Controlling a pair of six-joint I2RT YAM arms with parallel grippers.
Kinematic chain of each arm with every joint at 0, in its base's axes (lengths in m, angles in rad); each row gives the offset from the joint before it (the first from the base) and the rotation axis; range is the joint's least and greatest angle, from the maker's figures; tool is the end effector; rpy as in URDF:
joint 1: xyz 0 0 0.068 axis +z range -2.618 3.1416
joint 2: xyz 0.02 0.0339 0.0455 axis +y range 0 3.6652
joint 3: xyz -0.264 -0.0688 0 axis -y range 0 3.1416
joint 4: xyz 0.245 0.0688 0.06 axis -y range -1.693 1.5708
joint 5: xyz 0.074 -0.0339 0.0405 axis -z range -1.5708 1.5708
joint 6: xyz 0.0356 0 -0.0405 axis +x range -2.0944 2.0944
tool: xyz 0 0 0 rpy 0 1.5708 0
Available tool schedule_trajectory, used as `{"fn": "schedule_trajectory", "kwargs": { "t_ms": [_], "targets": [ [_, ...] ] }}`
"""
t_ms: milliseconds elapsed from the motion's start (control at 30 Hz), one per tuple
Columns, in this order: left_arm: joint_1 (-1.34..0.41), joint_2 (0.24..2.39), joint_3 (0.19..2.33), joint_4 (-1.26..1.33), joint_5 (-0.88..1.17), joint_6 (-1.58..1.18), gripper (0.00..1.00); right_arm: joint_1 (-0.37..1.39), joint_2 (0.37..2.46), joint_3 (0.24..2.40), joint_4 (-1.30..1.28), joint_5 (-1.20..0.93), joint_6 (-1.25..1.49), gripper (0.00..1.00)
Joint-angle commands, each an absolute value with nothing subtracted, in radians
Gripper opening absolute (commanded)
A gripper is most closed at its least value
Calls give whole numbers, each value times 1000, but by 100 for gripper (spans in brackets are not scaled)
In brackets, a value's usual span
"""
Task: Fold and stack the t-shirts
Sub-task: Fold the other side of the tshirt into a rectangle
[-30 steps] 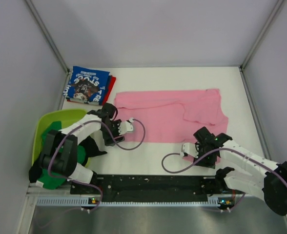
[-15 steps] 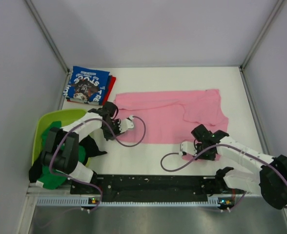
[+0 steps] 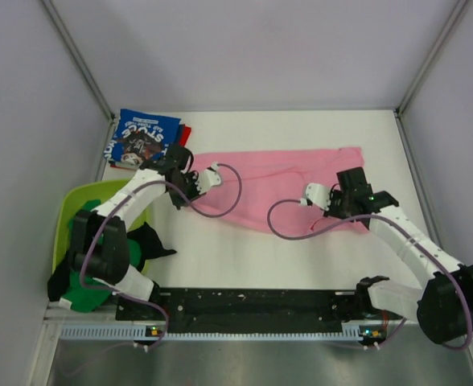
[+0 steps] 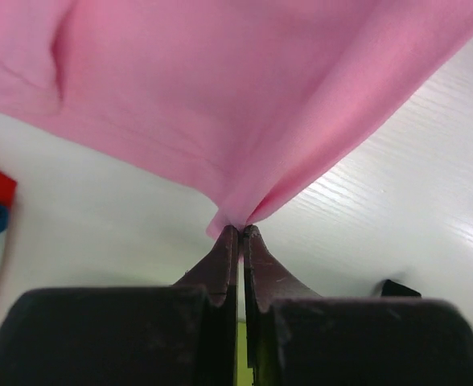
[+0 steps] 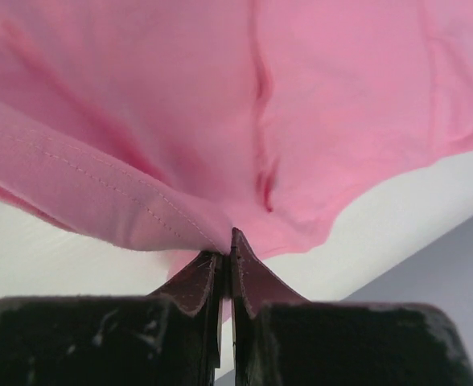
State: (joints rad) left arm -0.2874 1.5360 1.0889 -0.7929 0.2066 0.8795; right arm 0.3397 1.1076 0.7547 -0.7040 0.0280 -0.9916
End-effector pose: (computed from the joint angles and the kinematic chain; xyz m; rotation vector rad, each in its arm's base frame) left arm 0.2789 -0.0901 0.2226 1.5620 2.2794 -0.1394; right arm 0.1951 0.0679 0.2259 -1.6300 2.0917 -0.2583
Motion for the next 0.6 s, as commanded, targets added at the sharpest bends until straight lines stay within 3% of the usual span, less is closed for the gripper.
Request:
{"fn": "schedule_trajectory", "kwargs": {
  "t_ms": [0, 300, 567],
  "targets": [
    [-261, 1603, 1199, -785, 163, 831, 0, 253, 1202, 847, -468, -52, -1132, 0],
    [-225, 1778, 1353, -735, 123, 769, 0, 143, 1520, 1040, -258, -112, -1315, 0],
    [-224, 1847, 1387, -742, 54, 762, 0, 101, 1666, 1118, -153, -100, -1367, 0]
  ]
}}
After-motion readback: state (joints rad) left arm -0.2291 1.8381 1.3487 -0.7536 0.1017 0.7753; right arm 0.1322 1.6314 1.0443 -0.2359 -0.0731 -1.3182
